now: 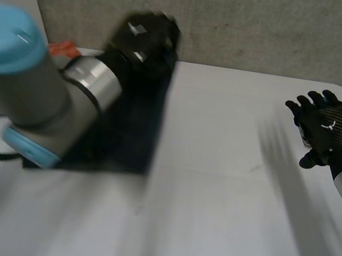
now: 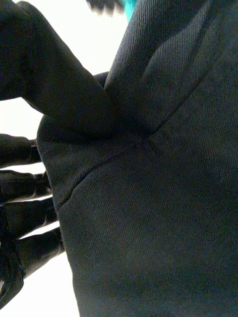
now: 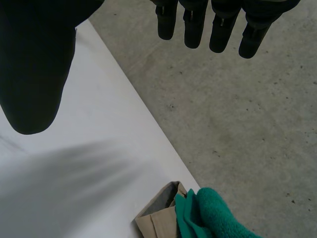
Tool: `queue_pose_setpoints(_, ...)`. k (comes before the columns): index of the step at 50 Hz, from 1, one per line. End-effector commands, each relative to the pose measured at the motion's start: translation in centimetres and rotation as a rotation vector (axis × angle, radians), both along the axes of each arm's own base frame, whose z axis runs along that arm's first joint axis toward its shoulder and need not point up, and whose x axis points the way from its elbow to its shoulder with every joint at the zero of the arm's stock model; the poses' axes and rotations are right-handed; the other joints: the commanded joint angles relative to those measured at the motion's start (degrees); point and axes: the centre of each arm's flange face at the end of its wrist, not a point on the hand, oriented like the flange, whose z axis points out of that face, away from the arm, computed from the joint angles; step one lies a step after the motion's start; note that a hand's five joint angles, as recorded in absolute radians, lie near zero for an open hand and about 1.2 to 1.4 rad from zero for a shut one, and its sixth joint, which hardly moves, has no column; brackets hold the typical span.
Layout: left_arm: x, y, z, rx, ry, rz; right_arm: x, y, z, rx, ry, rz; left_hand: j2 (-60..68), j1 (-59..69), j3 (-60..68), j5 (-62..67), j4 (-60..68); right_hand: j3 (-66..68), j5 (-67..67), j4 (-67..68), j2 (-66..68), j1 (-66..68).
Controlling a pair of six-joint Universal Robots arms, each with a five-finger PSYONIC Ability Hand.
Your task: Fold the laundry.
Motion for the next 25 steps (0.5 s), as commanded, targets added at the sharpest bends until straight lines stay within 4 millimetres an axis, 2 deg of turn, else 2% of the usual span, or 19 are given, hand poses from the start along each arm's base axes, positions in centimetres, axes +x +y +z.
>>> queue_pose_setpoints(1, -4.3, 2.8, -7.1, 0.131, -0.087, -0.124, 0.0, 0.0, 0.0, 0.017, -0.030, -0.002, -1.84, 1.17, -1.74, 0.33, -2.21, -2.32, -2.50, -2.30, -2.33, -3.20)
queue_pose_setpoints(2, -4.7, 3.4, -7.3, 0.134, -0.091, -0.141, 0.0, 0.0, -0.1, 0.019, -0.031, -0.001, -25.91, -22.89, -25.81, -23.73, -26.27, -2.32, -2.50, -2.30, -2.33, -3.20)
queue_pose_setpoints(6, -4.7, 3.9, -6.6, 0.119, -0.086, -0.134, 0.1, 0.1, -0.4, 0.035, -0.035, -0.001, -53.98, -50.96, -53.88, -51.80, -54.34, -2.32, -2.50, -2.30, -2.33, -3.20)
queue_pose_setpoints(7, -4.6, 4.0, -6.1, 0.109, -0.079, -0.133, 0.1, 0.2, -0.5, 0.049, -0.036, -0.001, -56.24, -53.22, -56.14, -54.06, -56.60, -2.32, -2.50, -2.30, -2.33, -3.20)
queue_pose_setpoints(9, -4.4, 4.3, -4.6, 0.084, -0.061, -0.133, 0.1, 0.4, -0.5, 0.074, -0.037, 0.000, -56.43, -53.41, -56.33, -54.25, -56.79, -2.32, -2.50, -2.30, -2.33, -3.20)
queue_pose_setpoints(10, -3.8, 4.4, -3.0, 0.059, -0.044, -0.124, 0.1, 0.5, -0.6, 0.093, -0.039, -0.001, -56.43, -53.41, -56.33, -54.25, -56.79, -2.32, -2.50, -2.30, -2.33, -3.20)
queue_pose_setpoints(13, -2.0, 3.5, -1.1, 0.022, -0.026, -0.076, 0.1, 1.2, -0.7, 0.179, -0.049, -0.002, -56.26, -53.24, -56.16, -54.08, -56.62, -2.32, -2.50, -2.30, -2.33, -3.20)
queue_pose_setpoints(14, -0.6, 2.6, -0.3, -0.002, -0.031, -0.033, 0.1, 1.4, -0.8, 0.203, -0.050, -0.003, -56.09, -53.08, -55.99, -53.92, -56.45, -2.32, -2.50, -2.30, -2.33, -3.20)
queue_pose_setpoints(17, 1.8, 1.3, 1.0, -0.045, -0.046, 0.038, 0.5, 2.5, -1.0, 0.314, -0.067, 0.001, -56.09, -53.07, -55.99, -53.91, -56.45, -2.32, -2.50, -2.30, -2.33, -3.20)
queue_pose_setpoints(18, 3.3, 0.5, 1.7, -0.072, -0.063, 0.085, 0.7, 3.0, -1.1, 0.345, -0.076, 0.008, -56.09, -53.07, -55.99, -53.91, -56.45, -2.32, -2.50, -2.30, -2.33, -3.20)
queue_pose_setpoints(21, 5.3, -0.4, 1.7, -0.082, -0.108, 0.146, 2.8, 5.4, -1.4, 0.458, -0.118, 0.074, -55.42, -52.41, -55.32, -53.25, -55.78, -2.32, -2.50, -2.30, -2.33, -3.20)
queue_pose_setpoints(25, 8.5, -2.0, -0.7, -0.020, -0.256, 0.245, 4.7, 7.7, -1.2, 0.514, -0.158, 0.133, -54.92, -51.90, -54.81, -52.74, -55.28, -2.32, -2.50, -2.30, -2.33, -3.20)
